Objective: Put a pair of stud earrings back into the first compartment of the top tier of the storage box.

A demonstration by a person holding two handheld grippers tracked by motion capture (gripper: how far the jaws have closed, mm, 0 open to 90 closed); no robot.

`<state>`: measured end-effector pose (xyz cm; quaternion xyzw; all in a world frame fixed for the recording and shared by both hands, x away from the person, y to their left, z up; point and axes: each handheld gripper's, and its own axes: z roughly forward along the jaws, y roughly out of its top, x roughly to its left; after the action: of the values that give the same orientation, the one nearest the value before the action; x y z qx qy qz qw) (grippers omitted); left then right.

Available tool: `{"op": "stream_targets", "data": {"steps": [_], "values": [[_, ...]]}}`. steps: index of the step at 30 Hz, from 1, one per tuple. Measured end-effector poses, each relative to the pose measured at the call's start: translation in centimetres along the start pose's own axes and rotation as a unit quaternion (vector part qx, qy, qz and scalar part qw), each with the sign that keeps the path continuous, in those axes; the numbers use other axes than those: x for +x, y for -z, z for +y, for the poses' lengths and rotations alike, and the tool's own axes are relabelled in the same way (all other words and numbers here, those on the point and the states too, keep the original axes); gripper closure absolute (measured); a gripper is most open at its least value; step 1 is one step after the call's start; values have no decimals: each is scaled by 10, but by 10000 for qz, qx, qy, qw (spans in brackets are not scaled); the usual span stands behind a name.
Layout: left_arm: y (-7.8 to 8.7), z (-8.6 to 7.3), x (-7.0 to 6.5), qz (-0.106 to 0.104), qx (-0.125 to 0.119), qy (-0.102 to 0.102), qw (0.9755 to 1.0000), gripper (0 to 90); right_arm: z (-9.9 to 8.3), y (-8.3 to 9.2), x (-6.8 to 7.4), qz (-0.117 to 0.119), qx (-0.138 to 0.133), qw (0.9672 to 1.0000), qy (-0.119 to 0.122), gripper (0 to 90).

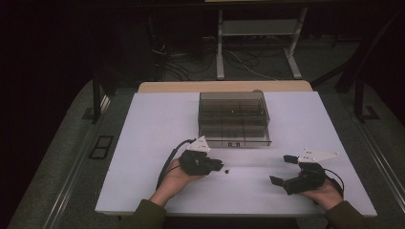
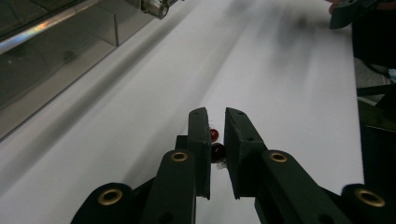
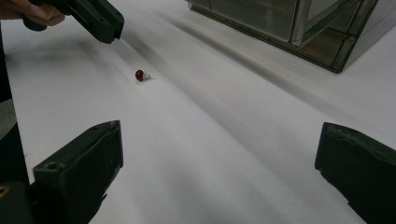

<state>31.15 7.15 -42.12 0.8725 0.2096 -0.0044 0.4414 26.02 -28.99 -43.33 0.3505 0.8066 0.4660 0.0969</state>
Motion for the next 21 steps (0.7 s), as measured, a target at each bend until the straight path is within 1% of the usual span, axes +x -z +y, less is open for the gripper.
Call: {"op": "stream_targets", "data": {"steps": [3, 7, 16, 21], "values": [[4, 0, 0, -49, -37, 19, 10000, 797, 0, 0, 0, 0, 0, 10000, -3, 6], [11, 2, 1, -52, -45, -4, 10000, 797, 0, 0, 0, 7, 5, 10000, -8, 5], [25, 7, 2, -105, -139, 79, 9998, 797, 0, -1, 0, 12, -2, 10000, 10, 5], [31, 11, 3, -137, -196, 71, 9997, 797, 0, 0, 0, 12, -8, 10000, 4, 5]]}}
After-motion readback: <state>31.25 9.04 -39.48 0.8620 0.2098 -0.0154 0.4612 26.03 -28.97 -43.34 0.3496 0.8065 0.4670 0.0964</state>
